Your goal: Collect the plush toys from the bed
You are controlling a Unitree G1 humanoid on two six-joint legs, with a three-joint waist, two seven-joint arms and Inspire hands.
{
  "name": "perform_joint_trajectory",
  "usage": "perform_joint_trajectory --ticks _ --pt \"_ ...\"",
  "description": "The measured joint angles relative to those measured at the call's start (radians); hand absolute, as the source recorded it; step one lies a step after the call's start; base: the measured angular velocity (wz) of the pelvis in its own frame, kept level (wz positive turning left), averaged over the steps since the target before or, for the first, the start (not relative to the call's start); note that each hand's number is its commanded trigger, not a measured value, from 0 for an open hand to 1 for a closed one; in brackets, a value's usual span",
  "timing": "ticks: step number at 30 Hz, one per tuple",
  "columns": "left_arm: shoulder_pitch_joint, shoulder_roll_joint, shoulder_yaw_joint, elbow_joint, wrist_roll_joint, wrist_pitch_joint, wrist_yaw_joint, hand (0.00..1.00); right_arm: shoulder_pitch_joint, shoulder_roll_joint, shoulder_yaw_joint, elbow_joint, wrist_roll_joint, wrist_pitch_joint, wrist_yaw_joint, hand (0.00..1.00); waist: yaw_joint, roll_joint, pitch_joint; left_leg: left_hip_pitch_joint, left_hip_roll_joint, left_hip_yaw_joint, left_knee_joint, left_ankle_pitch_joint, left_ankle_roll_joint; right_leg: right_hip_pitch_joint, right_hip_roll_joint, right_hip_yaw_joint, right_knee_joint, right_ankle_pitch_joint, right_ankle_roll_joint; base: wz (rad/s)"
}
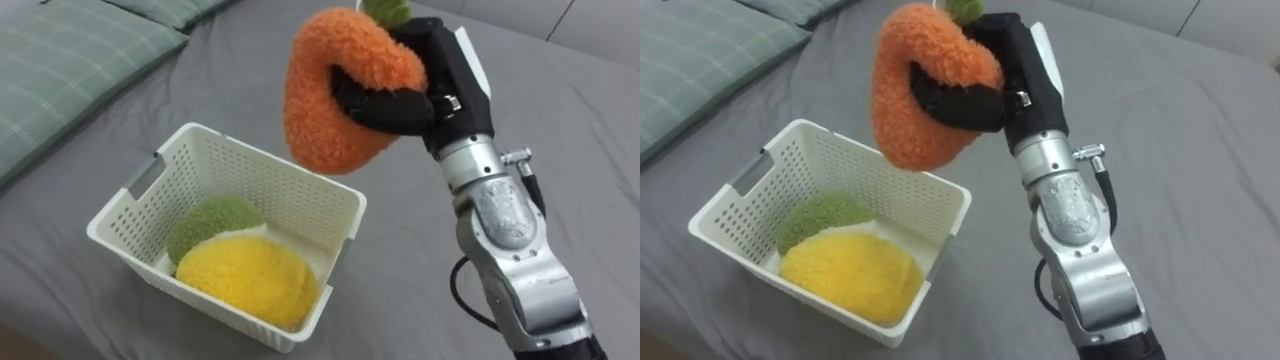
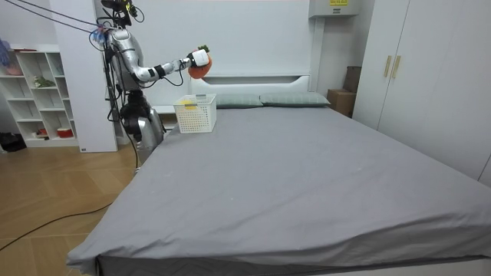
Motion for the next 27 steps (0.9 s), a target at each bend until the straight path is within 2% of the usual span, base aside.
perform_joint_trajectory --ticks 1,3,12,16,27 --pt "0.0 0.001 0.0 0.0 0.0 0.0 -0.001 0.0 0.0 0.003 0.012 0.0 -0.007 0.0 0.0 0.05 0.004 0.0 -0.0002 0.0 0.0 -0.002 0.0 0.0 0.0 0.001 -0.001 -0.001 0.0 0.0 0.0 0.05" --pt "-0.001 0.004 0.0 0.0 0.0 0.0 -0.011 0.0 0.0 0.005 0.034 0.0 -0.012 0.0 0.002 0.0 0.016 -0.001 -0.0005 0.001 -0.001 -0.002 0.0 0.0 0.0 0.001 -0.001 -0.001 0.0 0.0 0.0 0.0" --pt "-0.003 0.015 -0.027 0.0 0.026 0.005 -0.019 0.0 0.0 0.003 0.144 0.007 -0.008 0.0 0.032 0.0 0.033 0.0 0.0012 -0.012 -0.002 -0.02 0.007 0.0 0.0 0.0 -0.001 -0.018 0.0 0.0 0.0 0.05" --pt "-0.007 0.02 -0.027 -0.009 0.029 0.007 -0.025 0.0 0.0 0.003 0.146 0.009 -0.008 0.008 0.048 0.0 0.051 -0.001 0.0019 -0.017 -0.004 -0.028 0.009 0.0 0.0 0.0 -0.003 -0.024 0.0 0.0 0.0 0.03" --pt "-0.006 0.02 -0.027 -0.063 0.071 0.007 -0.029 0.0 0.002 0.002 0.146 0.016 -0.009 0.011 0.066 0.0 0.051 -0.007 0.0028 -0.017 -0.009 -0.038 0.015 0.0 0.001 0.002 -0.006 -0.023 0.0 0.0 0.0 0.02"
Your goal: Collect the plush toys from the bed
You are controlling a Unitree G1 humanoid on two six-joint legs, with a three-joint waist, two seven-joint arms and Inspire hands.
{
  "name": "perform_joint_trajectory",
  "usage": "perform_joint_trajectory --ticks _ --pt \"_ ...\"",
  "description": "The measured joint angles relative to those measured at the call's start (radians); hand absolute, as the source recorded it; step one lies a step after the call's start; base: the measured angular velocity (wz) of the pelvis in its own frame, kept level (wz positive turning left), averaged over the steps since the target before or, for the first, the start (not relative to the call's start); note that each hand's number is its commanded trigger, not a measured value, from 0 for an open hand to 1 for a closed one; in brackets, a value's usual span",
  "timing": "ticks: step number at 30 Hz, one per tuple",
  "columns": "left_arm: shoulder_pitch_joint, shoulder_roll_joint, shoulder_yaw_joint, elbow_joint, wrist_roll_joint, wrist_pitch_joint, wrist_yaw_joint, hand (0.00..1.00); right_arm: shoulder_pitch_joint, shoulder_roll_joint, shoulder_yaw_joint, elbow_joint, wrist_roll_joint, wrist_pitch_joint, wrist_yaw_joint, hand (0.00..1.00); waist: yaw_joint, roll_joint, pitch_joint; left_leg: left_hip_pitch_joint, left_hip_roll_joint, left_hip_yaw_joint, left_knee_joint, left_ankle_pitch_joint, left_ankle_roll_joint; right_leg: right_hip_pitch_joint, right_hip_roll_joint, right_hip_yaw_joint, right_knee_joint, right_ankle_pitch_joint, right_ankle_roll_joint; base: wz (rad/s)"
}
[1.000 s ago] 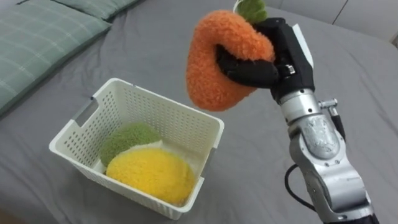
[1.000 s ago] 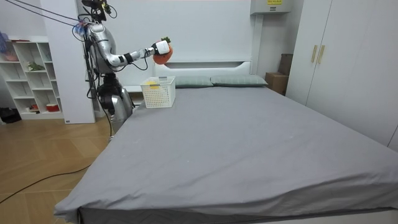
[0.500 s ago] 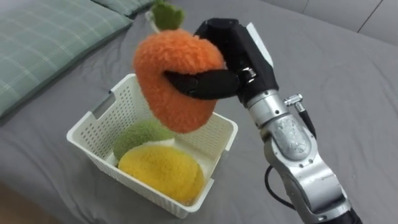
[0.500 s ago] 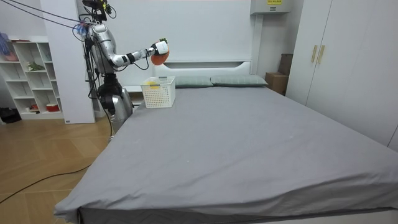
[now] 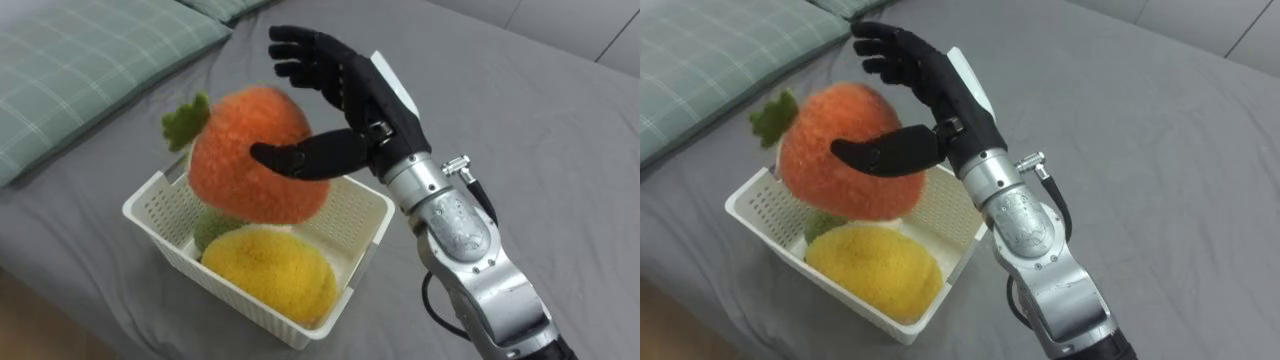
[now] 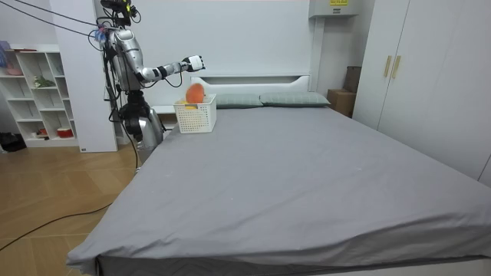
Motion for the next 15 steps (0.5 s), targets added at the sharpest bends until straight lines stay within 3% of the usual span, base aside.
perform_joint_trajectory --ticks 15 --pt "-0.002 0.0 0.0 -0.017 0.0 0.0 0.021 0.0 0.005 0.0 0.007 0.021 -0.003 0.0 0.007 0.0 -0.003 0.002 0.0017 -0.002 -0.002 -0.009 0.0 0.0 0.0 0.001 -0.001 0.0 0.0 0.0 0.0 0.01"
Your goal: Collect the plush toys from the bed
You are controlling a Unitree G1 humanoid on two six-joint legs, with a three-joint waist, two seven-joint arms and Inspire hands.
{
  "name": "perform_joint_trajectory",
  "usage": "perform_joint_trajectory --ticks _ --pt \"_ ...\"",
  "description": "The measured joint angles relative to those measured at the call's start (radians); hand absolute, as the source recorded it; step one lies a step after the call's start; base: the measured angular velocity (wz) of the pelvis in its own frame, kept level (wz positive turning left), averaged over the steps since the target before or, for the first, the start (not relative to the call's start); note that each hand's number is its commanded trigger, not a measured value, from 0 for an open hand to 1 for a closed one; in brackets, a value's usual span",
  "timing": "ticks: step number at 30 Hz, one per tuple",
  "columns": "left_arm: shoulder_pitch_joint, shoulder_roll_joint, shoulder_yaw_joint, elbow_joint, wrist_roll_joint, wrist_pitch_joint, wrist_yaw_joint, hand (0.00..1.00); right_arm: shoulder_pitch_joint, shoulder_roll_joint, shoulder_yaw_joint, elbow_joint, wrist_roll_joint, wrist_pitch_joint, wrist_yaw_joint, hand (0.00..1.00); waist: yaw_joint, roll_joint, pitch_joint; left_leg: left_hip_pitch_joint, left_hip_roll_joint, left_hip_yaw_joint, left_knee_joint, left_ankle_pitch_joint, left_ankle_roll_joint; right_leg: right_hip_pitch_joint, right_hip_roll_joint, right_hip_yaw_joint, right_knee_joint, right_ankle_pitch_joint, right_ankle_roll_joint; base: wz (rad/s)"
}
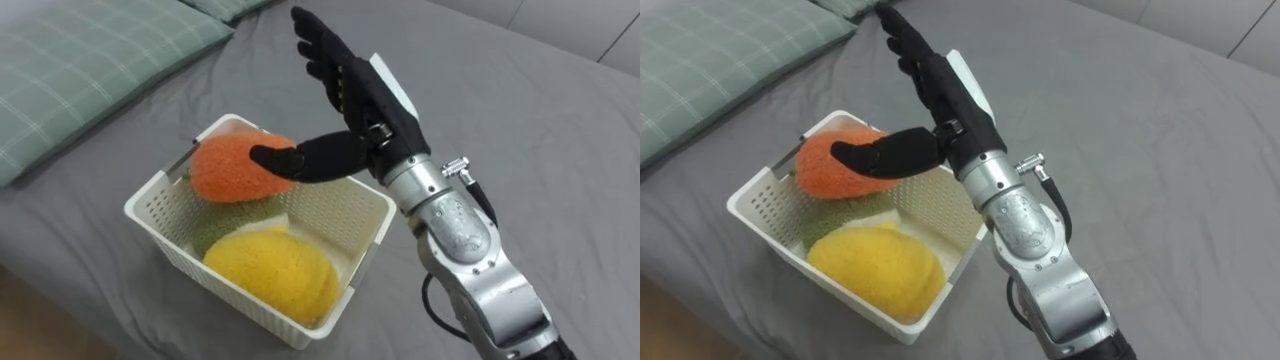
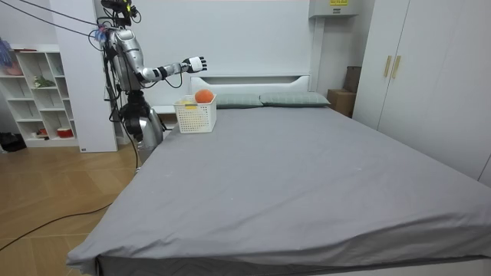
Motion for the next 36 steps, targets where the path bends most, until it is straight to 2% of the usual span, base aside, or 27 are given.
perform_joint_trajectory --ticks 9,16,20,22,26,30,34,35,36 --pt "0.0 -0.003 0.001 0.001 -0.001 0.0 0.0 0.0 0.002 -0.001 0.008 0.026 0.0 0.001 -0.001 0.0 -0.001 0.008 0.0046 -0.003 0.0 -0.001 0.001 0.0 0.0 -0.003 0.0 0.001 0.0 0.0 0.0 0.0" --pt "0.001 -0.003 0.001 0.005 -0.035 -0.006 0.0 0.0 0.005 -0.043 -0.008 0.026 0.003 -0.001 -0.024 0.0 -0.008 0.008 0.0019 0.003 0.0 0.005 -0.001 0.001 0.001 0.0 -0.001 0.001 0.0 0.0 0.001 0.0" --pt "0.006 -0.003 0.029 0.005 -0.034 -0.006 0.0 0.0 0.048 -0.064 -0.074 0.026 0.003 -0.003 -0.025 0.0 -0.035 0.002 -0.0046 0.005 -0.001 0.006 -0.001 0.001 0.002 0.003 -0.002 0.004 0.0 0.0 0.001 0.0" --pt "0.016 -0.003 0.04 0.005 -0.034 -0.006 0.011 0.0 0.088 -0.069 -0.142 0.023 0.023 -0.003 -0.039 0.0 -0.052 -0.002 -0.0084 0.011 0.0 0.021 -0.002 0.002 0.002 0.003 -0.002 0.024 0.0 -0.001 0.001 -0.17" --pt "0.036 -0.001 0.046 0.009 -0.034 -0.009 0.035 0.0 0.127 -0.086 -0.22 0.02 0.042 -0.004 -0.07 0.0 -0.102 0.0 -0.0091 0.023 0.002 0.045 -0.006 0.002 0.003 0.004 -0.001 0.051 0.001 -0.001 0.003 -0.2" --pt "0.039 0.003 0.068 0.033 -0.034 -0.015 0.04 0.0 0.197 -0.145 -0.301 0.007 0.086 -0.01 -0.089 0.0 -0.14 0.003 -0.0094 0.038 0.013 0.089 -0.017 0.001 0.002 0.003 0.007 0.084 0.003 0.001 0.0 -0.27" --pt "0.041 0.006 0.072 0.07 -0.035 -0.024 0.04 0.0 0.259 -0.146 -0.377 0.014 0.085 -0.014 -0.118 0.0 -0.182 0.012 -0.0065 0.043 0.022 0.119 -0.02 -0.007 -0.003 -0.005 0.015 0.113 0.005 0.005 -0.005 -0.29" --pt "0.045 0.009 0.075 0.07 -0.034 -0.024 0.039 0.0 0.277 -0.146 -0.409 0.016 0.088 -0.014 -0.125 0.0 -0.199 0.01 -0.0086 0.044 0.027 0.135 -0.017 -0.009 -0.003 -0.007 0.016 0.116 0.005 0.007 -0.006 -0.23" --pt "0.048 0.009 0.079 0.07 -0.034 -0.024 0.039 0.0 0.283 -0.146 -0.424 0.016 0.088 -0.014 -0.131 0.0 -0.2 0.011 -0.011 0.046 0.029 0.142 -0.017 -0.01 -0.003 -0.01 0.018 0.122 0.006 0.007 -0.007 -0.3"
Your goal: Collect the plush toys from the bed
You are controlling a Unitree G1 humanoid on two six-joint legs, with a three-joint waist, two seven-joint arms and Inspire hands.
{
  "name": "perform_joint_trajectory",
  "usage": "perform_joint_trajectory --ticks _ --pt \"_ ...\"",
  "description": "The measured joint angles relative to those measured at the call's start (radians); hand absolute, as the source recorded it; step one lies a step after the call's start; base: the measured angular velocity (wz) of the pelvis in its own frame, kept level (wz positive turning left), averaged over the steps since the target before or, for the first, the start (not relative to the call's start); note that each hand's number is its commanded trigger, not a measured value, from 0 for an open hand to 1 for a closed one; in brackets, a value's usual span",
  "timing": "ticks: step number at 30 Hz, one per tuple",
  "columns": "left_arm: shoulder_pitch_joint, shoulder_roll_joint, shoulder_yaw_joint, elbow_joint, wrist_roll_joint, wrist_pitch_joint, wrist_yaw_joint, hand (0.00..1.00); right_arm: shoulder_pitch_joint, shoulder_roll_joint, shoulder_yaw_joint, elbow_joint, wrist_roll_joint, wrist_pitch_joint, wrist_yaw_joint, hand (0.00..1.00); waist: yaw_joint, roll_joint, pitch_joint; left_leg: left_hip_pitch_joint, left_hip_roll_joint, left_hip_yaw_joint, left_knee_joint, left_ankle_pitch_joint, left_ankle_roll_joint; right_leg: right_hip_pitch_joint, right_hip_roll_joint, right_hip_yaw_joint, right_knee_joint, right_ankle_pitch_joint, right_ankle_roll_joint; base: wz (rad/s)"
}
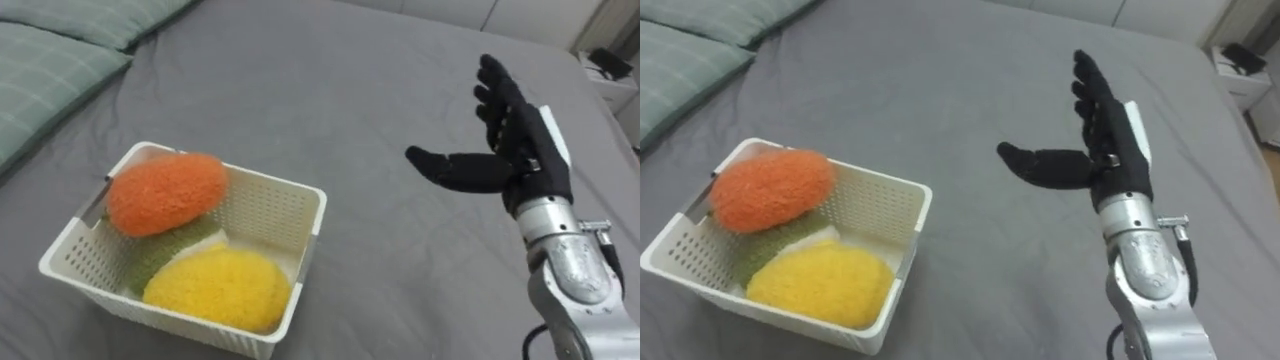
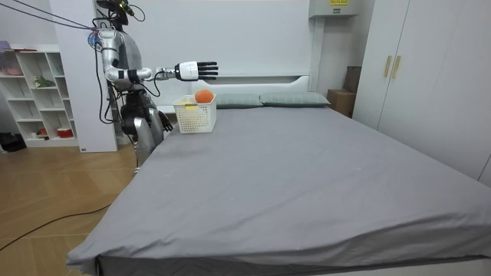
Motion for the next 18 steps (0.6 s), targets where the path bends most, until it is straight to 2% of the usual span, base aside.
perform_joint_trajectory --ticks 1,3,7,9,11,13,18 --pt "0.009 0.0 0.002 0.0 0.0 0.0 0.0 0.0 0.007 0.0 -0.031 0.0 -0.001 0.0 -0.015 0.0 -0.006 -0.001 -0.0063 0.003 0.002 0.012 -0.001 -0.001 -0.001 -0.005 0.004 0.015 0.001 0.002 -0.001 -0.28" --pt "0.022 0.0 0.002 0.0 -0.001 0.0 0.0 0.0 0.016 0.0 -0.068 0.0 0.0 0.0 -0.04 0.0 -0.023 0.005 -0.0062 0.011 0.004 0.025 -0.002 -0.002 -0.002 -0.005 0.005 0.023 0.002 0.002 -0.001 -0.23" --pt "0.028 -0.004 -0.002 0.0 -0.025 0.003 0.006 0.0 0.02 -0.001 -0.117 0.076 0.054 -0.001 -0.052 0.0 -0.074 0.007 -0.003 0.019 0.007 0.044 -0.009 -0.003 -0.002 -0.013 0.009 0.048 0.014 0.002 -0.001 -0.14" --pt "0.03 -0.008 -0.002 0.001 -0.058 0.01 0.013 0.0 0.027 0.002 -0.134 0.132 0.129 -0.001 -0.053 0.0 -0.079 0.009 -0.0016 0.018 0.009 0.056 -0.012 -0.008 -0.003 -0.018 0.014 0.073 0.015 0.003 -0.001 -0.24" --pt "0.031 -0.01 -0.002 0.001 -0.058 0.014 0.019 0.0 0.062 0.002 -0.151 0.157 0.174 0.0 -0.075 0.0 -0.082 0.006 -0.0034 0.016 0.01 0.064 -0.014 -0.008 -0.003 -0.026 0.014 0.077 0.017 0.003 -0.001 -0.15" --pt "0.045 -0.01 -0.002 0.001 -0.058 0.017 0.02 0.0 0.075 0.005 -0.166 0.197 0.215 0.0 -0.088 0.0 -0.104 0.017 0.0019 0.016 0.013 0.078 -0.013 -0.012 -0.003 -0.027 0.017 0.084 0.015 0.005 -0.001 -0.14" --pt "0.063 -0.01 -0.001 0.002 -0.059 0.017 0.02 0.0 0.079 0.008 -0.217 0.346 0.314 -0.003 -0.125 0.0 -0.126 0.026 0.0038 0.021 0.017 0.084 -0.015 -0.014 -0.005 -0.024 0.021 0.086 0.014 0.005 -0.001 -0.03"
